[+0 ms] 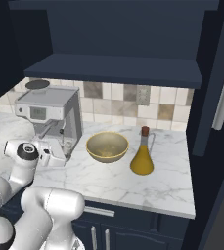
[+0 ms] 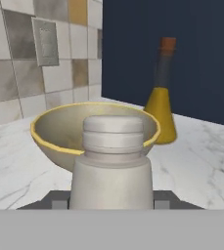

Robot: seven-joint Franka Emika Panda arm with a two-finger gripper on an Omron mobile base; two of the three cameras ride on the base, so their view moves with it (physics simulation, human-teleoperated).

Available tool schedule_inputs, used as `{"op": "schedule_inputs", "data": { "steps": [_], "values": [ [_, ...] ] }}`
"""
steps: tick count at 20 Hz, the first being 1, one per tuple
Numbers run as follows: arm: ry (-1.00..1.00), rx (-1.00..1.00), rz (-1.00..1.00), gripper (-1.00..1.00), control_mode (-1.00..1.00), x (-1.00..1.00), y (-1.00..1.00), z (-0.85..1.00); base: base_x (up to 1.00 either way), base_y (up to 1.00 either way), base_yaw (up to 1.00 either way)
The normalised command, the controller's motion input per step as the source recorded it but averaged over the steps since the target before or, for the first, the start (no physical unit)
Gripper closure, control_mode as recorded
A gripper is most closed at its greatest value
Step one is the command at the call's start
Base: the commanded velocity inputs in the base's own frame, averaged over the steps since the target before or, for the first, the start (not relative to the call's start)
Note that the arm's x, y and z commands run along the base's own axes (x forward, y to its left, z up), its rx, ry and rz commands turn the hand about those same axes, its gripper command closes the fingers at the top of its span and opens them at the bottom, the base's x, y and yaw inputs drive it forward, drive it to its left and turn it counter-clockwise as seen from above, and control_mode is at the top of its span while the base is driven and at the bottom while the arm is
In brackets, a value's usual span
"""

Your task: Retrieve the bottle and the shaker from the cabinet and place them next to the mixing bowl on the counter. Then add garlic from the fridge to the mixing bowl.

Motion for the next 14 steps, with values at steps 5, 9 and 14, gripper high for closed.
{"op": "schedule_inputs", "data": {
  "steps": [5, 9, 14],
  "values": [
    [0.00, 0.00, 0.00, 1.00, -1.00, 0.20, -0.07, -0.14, 0.00, 0.00, 0.00],
    [-0.01, 0.00, 0.00, 1.00, -1.00, 0.17, -0.13, -0.27, 0.00, 0.00, 0.00],
    [-0.05, 0.00, 0.00, 1.00, -1.00, 0.22, -0.10, -0.22, 0.00, 0.00, 0.00]
  ]
}}
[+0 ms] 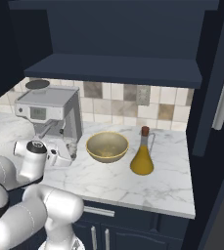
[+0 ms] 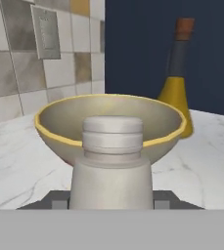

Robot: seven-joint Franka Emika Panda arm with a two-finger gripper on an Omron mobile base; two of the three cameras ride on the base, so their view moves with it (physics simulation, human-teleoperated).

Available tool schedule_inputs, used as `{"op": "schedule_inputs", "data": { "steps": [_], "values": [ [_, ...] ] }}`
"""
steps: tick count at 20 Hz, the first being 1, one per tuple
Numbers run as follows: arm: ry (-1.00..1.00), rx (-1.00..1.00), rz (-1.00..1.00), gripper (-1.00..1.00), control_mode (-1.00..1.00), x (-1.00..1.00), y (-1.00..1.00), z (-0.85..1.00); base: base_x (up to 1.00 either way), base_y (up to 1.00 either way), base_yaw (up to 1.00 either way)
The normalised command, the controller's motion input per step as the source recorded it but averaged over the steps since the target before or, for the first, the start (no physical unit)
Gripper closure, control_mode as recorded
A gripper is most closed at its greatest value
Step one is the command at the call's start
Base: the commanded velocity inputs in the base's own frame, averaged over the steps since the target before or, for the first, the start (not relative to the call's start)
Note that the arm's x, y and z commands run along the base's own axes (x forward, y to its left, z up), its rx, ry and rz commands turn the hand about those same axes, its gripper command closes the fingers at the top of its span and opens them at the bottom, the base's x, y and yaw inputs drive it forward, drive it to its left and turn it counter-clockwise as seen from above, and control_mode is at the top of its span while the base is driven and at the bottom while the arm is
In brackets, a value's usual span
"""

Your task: Retrieve the bottle and the shaker from the cabinet and place them next to the mixing bowl on the counter. Then add garlic from the fridge to the mixing bowl.

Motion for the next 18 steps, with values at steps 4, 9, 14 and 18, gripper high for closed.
{"op": "schedule_inputs", "data": {
  "steps": [4, 9, 14, 18],
  "values": [
    [-0.12, 0.00, 0.00, 1.00, -1.00, 0.15, -0.13, -0.15, 0.00, 0.00, 0.00],
    [-0.11, 0.00, 0.00, 1.00, -1.00, 0.05, -0.10, -0.18, 0.00, 0.00, 0.00],
    [-0.03, 0.00, 0.00, 1.00, -1.00, 0.01, -0.04, -0.29, 0.00, 0.00, 0.00],
    [-0.02, 0.00, 0.00, 1.00, -1.00, 0.00, -0.02, -0.27, 0.00, 0.00, 0.00]
  ]
}}
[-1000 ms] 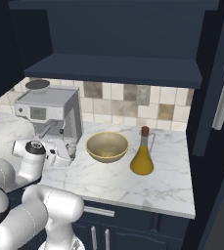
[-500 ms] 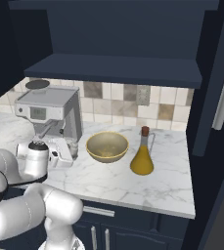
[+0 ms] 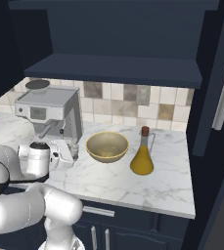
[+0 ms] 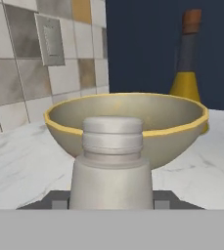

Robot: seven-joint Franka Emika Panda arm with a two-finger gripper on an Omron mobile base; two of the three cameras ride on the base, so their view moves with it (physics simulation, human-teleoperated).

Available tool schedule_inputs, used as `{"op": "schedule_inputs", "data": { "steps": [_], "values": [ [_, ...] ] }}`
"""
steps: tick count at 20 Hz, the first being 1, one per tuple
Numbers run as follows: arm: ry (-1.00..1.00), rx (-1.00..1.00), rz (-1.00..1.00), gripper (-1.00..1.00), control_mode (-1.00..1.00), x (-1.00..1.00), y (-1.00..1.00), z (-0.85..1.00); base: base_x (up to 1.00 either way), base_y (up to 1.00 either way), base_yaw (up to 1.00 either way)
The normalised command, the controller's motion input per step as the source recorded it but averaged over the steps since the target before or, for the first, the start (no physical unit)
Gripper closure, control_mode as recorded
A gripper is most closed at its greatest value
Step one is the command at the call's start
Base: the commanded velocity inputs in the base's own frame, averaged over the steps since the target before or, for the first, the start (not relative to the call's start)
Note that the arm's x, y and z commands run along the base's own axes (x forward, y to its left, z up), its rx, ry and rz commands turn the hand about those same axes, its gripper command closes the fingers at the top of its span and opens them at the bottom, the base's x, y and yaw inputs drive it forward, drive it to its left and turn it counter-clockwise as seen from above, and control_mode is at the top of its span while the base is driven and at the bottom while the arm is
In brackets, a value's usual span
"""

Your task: Retrieve the bottle and the shaker from the cabinet and place them next to the mixing bowl on the counter. Then add garlic from the fridge to the mixing bowl.

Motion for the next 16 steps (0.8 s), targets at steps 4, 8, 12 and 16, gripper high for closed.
{"op": "schedule_inputs", "data": {
  "steps": [4, 8, 12, 16],
  "values": [
    [-0.02, 0.00, 0.00, 1.00, -1.00, 0.00, 0.00, -0.26, 0.00, 0.00, 0.00],
    [0.00, -0.01, 0.00, -1.00, -1.00, 0.00, 0.00, -0.34, 0.00, 0.00, 0.00],
    [0.00, 0.00, 0.00, -1.00, -1.00, -0.01, 0.00, -0.31, 0.00, 0.00, 0.00],
    [0.00, 0.00, 0.07, -1.00, -1.00, -0.21, 0.08, -0.16, 0.00, 0.00, 0.00]
  ]
}}
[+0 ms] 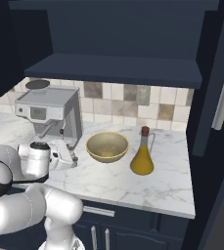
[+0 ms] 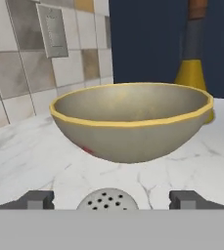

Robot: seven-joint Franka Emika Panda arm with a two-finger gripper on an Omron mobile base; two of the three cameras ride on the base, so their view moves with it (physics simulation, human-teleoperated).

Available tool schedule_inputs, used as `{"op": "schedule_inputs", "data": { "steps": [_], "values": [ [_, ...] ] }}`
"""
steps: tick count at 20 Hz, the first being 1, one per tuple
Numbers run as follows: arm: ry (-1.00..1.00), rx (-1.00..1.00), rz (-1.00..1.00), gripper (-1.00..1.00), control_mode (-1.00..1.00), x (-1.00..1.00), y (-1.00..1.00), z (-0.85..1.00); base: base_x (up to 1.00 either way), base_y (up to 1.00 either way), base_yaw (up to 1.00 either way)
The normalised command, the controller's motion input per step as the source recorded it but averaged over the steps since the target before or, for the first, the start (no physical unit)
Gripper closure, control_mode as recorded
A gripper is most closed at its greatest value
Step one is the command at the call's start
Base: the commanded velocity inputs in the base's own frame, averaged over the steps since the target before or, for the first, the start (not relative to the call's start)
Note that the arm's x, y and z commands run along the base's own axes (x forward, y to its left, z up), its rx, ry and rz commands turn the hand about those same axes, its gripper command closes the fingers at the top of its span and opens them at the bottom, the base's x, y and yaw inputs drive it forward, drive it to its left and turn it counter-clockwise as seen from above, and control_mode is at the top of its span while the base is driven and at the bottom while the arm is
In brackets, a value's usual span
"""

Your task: Retrieve the bottle and the shaker from the cabinet and place them next to the mixing bowl on the counter. Then add garlic from the fridge to the mixing bowl.

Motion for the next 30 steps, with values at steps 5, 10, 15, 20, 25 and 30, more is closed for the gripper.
{"op": "schedule_inputs", "data": {
  "steps": [5, 10, 15, 20, 25, 30],
  "values": [
    [-0.03, 0.00, 0.12, -1.00, -1.00, -0.47, 0.15, -0.05, 0.00, 0.00, 0.00],
    [-0.04, 0.00, 0.16, -1.00, -1.00, -0.92, 0.03, 0.05, 0.00, 0.00, 0.00],
    [-0.13, 0.00, 0.09, -1.00, -1.00, -1.00, -0.23, 0.39, 0.00, 0.00, 0.00],
    [-0.11, 0.04, 0.00, -1.00, -1.00, -0.72, -0.66, 0.97, 0.00, 0.00, 0.00],
    [0.04, 0.23, 0.00, -1.00, -1.00, -0.51, -0.68, 0.97, 0.00, 0.00, 0.00],
    [0.43, 0.26, 0.00, -1.00, -1.00, -0.28, -0.71, 0.58, 0.00, 0.00, 0.00]
  ]
}}
